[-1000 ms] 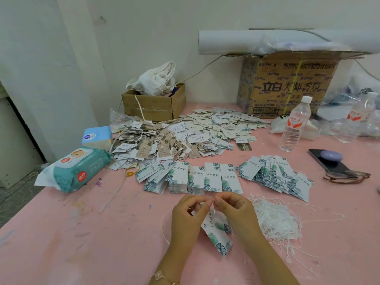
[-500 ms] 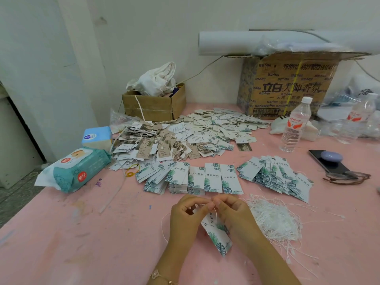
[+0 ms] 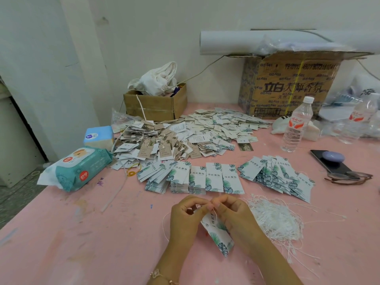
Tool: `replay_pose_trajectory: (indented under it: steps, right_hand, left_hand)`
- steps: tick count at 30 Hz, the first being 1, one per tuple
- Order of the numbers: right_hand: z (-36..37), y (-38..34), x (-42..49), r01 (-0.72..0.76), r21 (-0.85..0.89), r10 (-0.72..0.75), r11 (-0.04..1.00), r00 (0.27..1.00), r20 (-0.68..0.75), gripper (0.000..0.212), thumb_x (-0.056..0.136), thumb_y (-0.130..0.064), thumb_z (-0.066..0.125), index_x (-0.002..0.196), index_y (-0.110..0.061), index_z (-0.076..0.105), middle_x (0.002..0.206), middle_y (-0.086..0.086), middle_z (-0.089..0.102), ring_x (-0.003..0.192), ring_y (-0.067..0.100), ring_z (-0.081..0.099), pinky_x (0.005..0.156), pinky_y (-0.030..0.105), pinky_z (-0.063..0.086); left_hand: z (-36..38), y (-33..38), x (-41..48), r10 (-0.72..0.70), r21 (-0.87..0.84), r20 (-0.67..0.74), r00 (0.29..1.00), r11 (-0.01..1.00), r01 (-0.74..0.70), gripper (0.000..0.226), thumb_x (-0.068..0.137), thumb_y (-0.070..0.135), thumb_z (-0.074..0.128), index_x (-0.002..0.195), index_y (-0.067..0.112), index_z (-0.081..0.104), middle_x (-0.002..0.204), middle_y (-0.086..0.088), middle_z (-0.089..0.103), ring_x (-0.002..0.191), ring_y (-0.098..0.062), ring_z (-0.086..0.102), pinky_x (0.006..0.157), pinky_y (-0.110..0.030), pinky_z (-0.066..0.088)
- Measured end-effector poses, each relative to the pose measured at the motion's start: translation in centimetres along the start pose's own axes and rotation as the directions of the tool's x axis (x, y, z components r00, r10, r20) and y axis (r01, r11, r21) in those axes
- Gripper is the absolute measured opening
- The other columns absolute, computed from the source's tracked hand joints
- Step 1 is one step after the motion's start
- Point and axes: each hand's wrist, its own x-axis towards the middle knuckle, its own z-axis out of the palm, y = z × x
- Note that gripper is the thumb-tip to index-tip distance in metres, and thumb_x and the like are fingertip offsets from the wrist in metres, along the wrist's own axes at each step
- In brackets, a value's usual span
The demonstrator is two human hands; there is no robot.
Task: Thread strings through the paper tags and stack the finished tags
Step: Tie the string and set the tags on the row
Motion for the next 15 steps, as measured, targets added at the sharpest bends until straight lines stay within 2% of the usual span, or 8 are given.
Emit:
replay_pose_trajectory:
  steps: [4, 6, 9, 11, 13, 15]
  right_hand:
    - [-0.1, 0.1, 0.1, 0.05, -0.091, -0.051, 0.995, 0.999, -0.006, 0.019, 0.072, -0.034, 0.076, 0.076, -0.018, 0.069, 0.078, 0.013, 0.067, 0.072, 0.026, 0.061, 0.064, 0.034, 0.051]
    - [-0.1, 0.1, 0.1, 0.095, -0.154, -0.1, 0.984, 0.995, -0.021, 0.015, 0.077, -0.032, 0.076, 0.081, -0.02, 0.069, 0.083, 0.012, 0.068, 0.073, 0.023, 0.06, 0.063, 0.031, 0.05]
    - [-0.2, -0.1, 0.1, 0.188, -0.333, -0.227, 0.924, 0.971, -0.082, 0.019, 0.078, -0.037, 0.073, 0.097, -0.033, 0.069, 0.097, -0.007, 0.069, 0.082, 0.012, 0.065, 0.07, 0.025, 0.053]
    - [-0.6, -0.3, 0.2, 0.223, -0.438, -0.31, 0.871, 0.941, -0.138, 0.025, 0.085, -0.031, 0.071, 0.109, -0.038, 0.066, 0.107, -0.018, 0.066, 0.096, 0.007, 0.063, 0.08, 0.021, 0.051]
    - [-1.1, -0.2, 0.3, 0.188, -0.502, -0.296, 0.844, 0.944, -0.145, 0.034, 0.091, -0.024, 0.063, 0.122, -0.037, 0.059, 0.12, -0.023, 0.06, 0.107, 0.003, 0.058, 0.09, 0.021, 0.047]
    - [-1.3, 0.0, 0.3, 0.125, -0.598, -0.218, 0.791, 0.972, -0.085, 0.038, 0.096, -0.023, 0.057, 0.131, -0.036, 0.053, 0.126, -0.023, 0.055, 0.112, -0.002, 0.054, 0.093, 0.017, 0.042]
  left_hand:
    - [0.1, -0.1, 0.1, -0.021, -0.005, 0.014, 1.0, 1.0, 0.021, 0.002, 0.067, 0.032, 0.077, 0.067, 0.03, 0.075, 0.073, 0.005, 0.072, 0.064, -0.002, 0.059, 0.059, -0.015, 0.042]
    - [0.2, -0.1, 0.2, -0.06, -0.035, 0.009, 0.998, 0.998, 0.06, 0.006, 0.067, 0.035, 0.075, 0.07, 0.031, 0.075, 0.074, 0.006, 0.072, 0.067, -0.004, 0.06, 0.064, -0.018, 0.046]
    - [0.2, -0.5, 0.5, -0.165, -0.121, -0.034, 0.986, 0.98, 0.159, 0.006, 0.072, 0.031, 0.074, 0.077, 0.027, 0.075, 0.076, 0.0, 0.073, 0.074, -0.014, 0.065, 0.073, -0.033, 0.055]
    - [0.0, -0.6, 0.7, -0.208, -0.196, -0.081, 0.975, 0.962, 0.189, 0.005, 0.082, 0.021, 0.071, 0.077, 0.023, 0.074, 0.08, -0.005, 0.073, 0.078, -0.019, 0.067, 0.073, -0.031, 0.058]
    - [-0.3, -0.7, 0.8, -0.229, -0.265, -0.12, 0.966, 0.945, 0.191, 0.01, 0.085, 0.018, 0.068, 0.076, 0.02, 0.073, 0.079, -0.006, 0.072, 0.079, -0.019, 0.067, 0.072, -0.029, 0.058]
    - [-0.5, -0.5, 0.9, -0.243, -0.326, -0.142, 0.959, 0.927, 0.187, 0.008, 0.082, 0.024, 0.067, 0.077, 0.018, 0.071, 0.077, -0.006, 0.07, 0.078, -0.017, 0.067, 0.072, -0.029, 0.057]
